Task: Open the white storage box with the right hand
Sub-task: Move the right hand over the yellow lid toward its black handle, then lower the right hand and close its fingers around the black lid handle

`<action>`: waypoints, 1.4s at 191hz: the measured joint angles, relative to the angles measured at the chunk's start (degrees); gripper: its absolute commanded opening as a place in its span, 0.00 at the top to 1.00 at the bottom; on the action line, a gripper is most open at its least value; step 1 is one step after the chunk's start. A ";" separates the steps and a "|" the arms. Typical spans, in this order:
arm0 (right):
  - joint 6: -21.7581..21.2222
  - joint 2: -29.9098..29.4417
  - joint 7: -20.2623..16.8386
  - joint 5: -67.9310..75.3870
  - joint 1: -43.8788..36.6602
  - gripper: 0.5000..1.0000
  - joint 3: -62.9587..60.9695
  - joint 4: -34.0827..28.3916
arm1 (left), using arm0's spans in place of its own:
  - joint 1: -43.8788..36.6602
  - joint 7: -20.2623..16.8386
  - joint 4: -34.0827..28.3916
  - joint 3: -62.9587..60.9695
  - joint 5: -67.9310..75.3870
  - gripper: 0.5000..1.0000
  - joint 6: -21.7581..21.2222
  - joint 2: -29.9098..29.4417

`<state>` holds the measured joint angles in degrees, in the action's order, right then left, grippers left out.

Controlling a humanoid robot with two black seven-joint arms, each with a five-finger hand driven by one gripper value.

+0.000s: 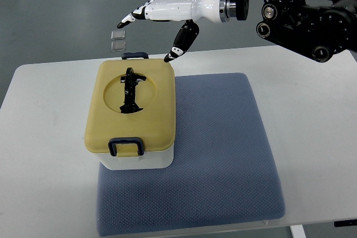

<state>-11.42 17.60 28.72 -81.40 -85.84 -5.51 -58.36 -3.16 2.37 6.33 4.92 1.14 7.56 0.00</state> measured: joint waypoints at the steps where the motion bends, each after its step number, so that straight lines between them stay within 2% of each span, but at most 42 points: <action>1: 0.00 -0.02 0.07 -0.16 -0.13 0.14 0.12 -0.11 | 0.00 0.00 0.00 0.00 0.00 0.00 0.00 0.00; 63: 0.00 -2.77 3.40 -7.40 -3.49 0.14 2.51 -2.66 | 0.00 0.00 0.00 0.00 0.00 0.00 0.00 0.00; 117: 0.00 -9.17 3.49 -13.93 -4.92 0.14 4.27 -2.33 | 0.00 0.00 0.00 0.00 0.00 0.00 0.00 0.00; 198: 0.14 -9.45 3.22 -17.59 -4.65 0.14 6.75 -0.07 | 0.00 0.00 0.00 0.00 0.00 0.00 0.00 0.00; 267: 3.05 -9.52 3.19 -17.54 -4.19 0.14 6.75 2.19 | 0.00 0.00 0.00 0.00 0.00 0.00 -0.03 0.00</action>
<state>-8.37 8.09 31.91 -98.94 -90.03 1.24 -56.17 -3.16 2.37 6.33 4.92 1.14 7.53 0.00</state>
